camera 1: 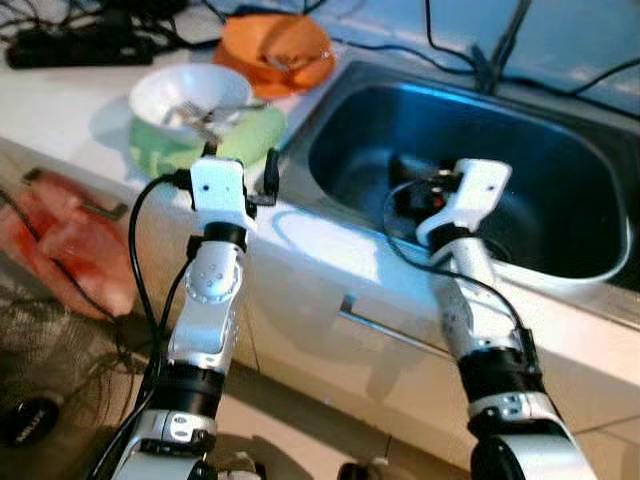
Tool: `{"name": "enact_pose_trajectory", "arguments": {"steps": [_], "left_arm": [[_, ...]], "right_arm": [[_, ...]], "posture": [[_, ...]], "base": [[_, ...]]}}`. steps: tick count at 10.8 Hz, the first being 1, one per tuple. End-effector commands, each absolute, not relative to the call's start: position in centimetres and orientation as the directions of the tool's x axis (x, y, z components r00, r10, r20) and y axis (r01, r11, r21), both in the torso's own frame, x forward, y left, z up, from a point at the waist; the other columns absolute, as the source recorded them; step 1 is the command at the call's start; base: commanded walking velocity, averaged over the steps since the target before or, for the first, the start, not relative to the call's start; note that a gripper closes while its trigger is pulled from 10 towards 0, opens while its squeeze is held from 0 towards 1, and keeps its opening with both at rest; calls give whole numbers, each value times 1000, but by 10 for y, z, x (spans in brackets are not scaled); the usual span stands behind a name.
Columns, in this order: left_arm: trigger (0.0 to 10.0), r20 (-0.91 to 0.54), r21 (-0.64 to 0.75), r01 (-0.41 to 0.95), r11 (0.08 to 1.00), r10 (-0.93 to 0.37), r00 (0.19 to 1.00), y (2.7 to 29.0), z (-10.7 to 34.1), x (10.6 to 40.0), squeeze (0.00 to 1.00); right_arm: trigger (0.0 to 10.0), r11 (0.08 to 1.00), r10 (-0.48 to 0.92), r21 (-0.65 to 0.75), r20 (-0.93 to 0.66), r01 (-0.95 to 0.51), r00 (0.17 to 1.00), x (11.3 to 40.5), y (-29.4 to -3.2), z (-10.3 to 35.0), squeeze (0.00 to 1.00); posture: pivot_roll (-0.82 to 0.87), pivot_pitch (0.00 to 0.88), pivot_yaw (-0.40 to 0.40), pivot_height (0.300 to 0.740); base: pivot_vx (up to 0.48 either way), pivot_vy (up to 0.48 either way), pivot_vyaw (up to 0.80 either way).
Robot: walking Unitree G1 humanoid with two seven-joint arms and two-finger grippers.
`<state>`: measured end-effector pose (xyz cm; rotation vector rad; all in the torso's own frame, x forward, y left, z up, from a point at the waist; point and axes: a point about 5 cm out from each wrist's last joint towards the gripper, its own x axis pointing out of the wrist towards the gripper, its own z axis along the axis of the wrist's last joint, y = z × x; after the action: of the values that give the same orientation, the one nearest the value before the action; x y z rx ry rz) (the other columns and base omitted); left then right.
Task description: Kitchen organization
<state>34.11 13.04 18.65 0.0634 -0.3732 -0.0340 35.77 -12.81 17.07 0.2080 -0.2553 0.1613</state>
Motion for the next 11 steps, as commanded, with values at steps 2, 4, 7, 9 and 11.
{"name": "enact_pose_trajectory", "arguments": {"steps": [2,4,7,9,11], "left_arm": [[10000,379,94,29,995,-62,923,129,189,339,0],[10000,379,152,7,988,-65,923,132,189,334,0],[10000,414,450,-55,891,-153,897,133,201,331,0],[10000,424,614,-99,783,-221,878,130,213,333,0],[10000,430,696,-158,701,-230,873,132,222,336,0]], "right_arm": [[10000,966,127,185,264,-180,956,358,-130,171,0],[10000,965,130,187,263,-183,956,358,-129,171,0],[10000,964,133,191,257,-185,957,358,-127,170,0],[10000,963,134,193,256,-187,957,359,-126,170,0],[10000,963,133,195,255,-186,958,358,-126,169,0]], "posture": [[76,119,-36,740],[79,121,-37,740],[88,120,-39,740],[89,118,-36,740],[89,120,-34,740]], "base": [[0,0,0],[0,0,0],[0,0,0],[0,0,0],[0,0,0]]}}
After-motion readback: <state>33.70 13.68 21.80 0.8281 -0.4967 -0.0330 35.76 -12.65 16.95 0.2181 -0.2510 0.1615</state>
